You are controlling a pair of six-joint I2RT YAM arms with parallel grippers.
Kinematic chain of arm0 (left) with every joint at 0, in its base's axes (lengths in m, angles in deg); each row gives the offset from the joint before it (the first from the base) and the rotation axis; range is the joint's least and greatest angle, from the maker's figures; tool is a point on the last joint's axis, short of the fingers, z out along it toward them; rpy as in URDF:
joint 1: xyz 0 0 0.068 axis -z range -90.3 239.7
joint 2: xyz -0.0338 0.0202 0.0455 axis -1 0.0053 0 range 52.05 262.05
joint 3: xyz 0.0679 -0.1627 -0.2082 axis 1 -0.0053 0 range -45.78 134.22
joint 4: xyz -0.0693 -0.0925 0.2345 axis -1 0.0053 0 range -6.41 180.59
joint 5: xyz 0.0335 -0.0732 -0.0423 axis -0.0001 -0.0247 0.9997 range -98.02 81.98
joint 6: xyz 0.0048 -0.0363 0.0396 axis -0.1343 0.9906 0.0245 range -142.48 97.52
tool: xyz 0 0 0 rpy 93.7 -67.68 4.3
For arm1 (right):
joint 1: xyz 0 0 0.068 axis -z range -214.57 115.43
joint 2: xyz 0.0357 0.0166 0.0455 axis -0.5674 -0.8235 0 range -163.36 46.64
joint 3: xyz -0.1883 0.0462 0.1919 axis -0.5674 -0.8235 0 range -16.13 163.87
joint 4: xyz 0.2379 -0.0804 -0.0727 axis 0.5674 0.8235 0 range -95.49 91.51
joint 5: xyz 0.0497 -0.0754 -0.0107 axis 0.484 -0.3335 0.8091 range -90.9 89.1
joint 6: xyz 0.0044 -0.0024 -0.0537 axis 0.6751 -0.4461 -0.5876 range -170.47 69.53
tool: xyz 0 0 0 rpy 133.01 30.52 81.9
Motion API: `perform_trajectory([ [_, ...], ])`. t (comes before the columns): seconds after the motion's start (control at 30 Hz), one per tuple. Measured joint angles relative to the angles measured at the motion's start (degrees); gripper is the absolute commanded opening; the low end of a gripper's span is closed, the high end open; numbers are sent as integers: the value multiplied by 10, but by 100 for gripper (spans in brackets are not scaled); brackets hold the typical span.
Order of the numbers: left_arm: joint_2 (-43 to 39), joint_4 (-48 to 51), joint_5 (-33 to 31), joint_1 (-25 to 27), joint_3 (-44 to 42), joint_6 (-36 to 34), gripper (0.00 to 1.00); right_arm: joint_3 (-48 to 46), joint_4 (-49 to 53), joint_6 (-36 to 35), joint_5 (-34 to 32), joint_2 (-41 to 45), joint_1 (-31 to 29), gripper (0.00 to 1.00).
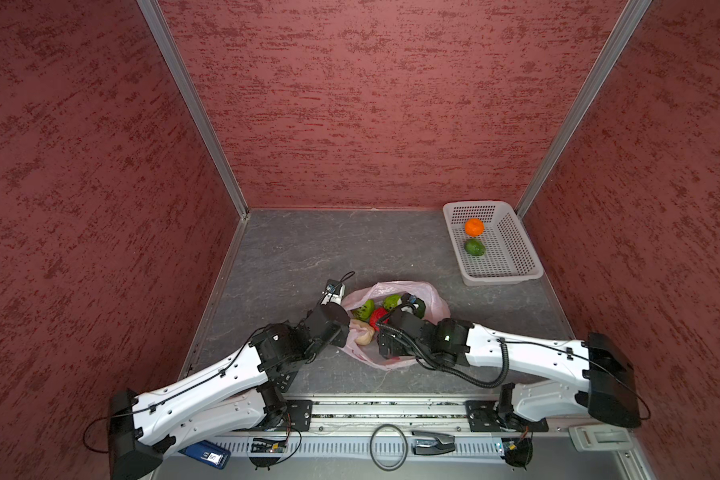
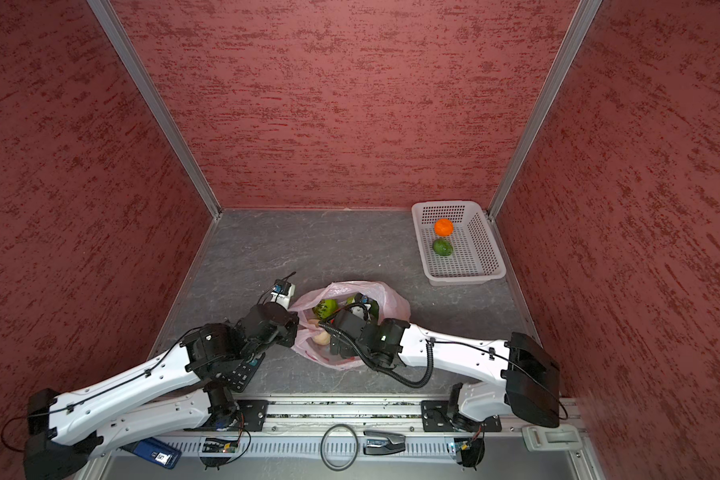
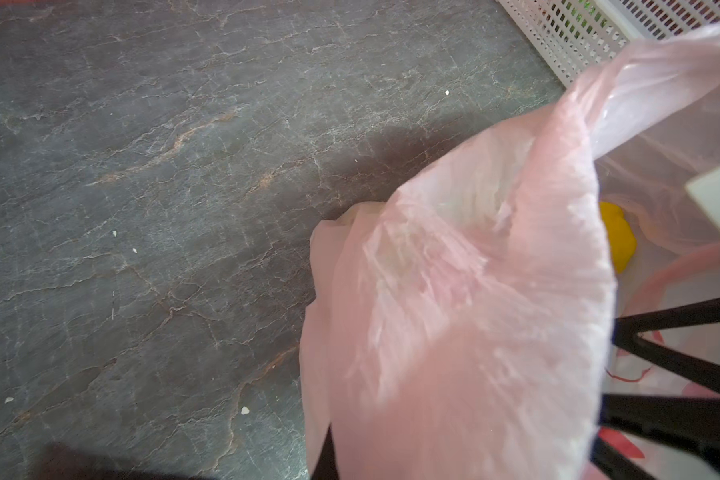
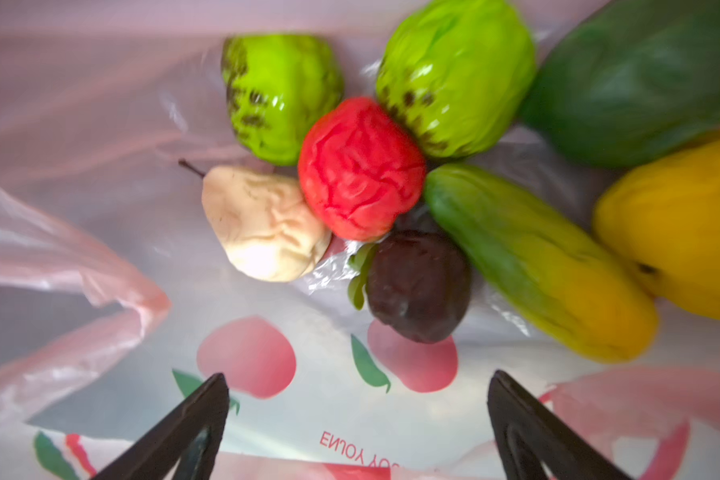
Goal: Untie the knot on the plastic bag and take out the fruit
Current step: 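Lower the right gripper onto the red apple while the left gripper holds the bag rim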
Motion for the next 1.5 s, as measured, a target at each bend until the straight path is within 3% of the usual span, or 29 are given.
perform_trajectory([
  [0.47, -13, 2, -36, 100, -37, 47, 0, 1, -4, 46, -32, -20, 2, 98],
  [0.77, -18, 5, -58, 105, -40, 59, 0, 41, -49, 61, -41, -111, 3, 98],
  [1.23, -39, -18, -70, 106, -43, 58, 0, -21, -153, 76, -56, -82, 20, 95],
  [1.5, -39, -33, -57, 106, -58, 52, 0, -8, -174, 80, -53, -127, 35, 93],
])
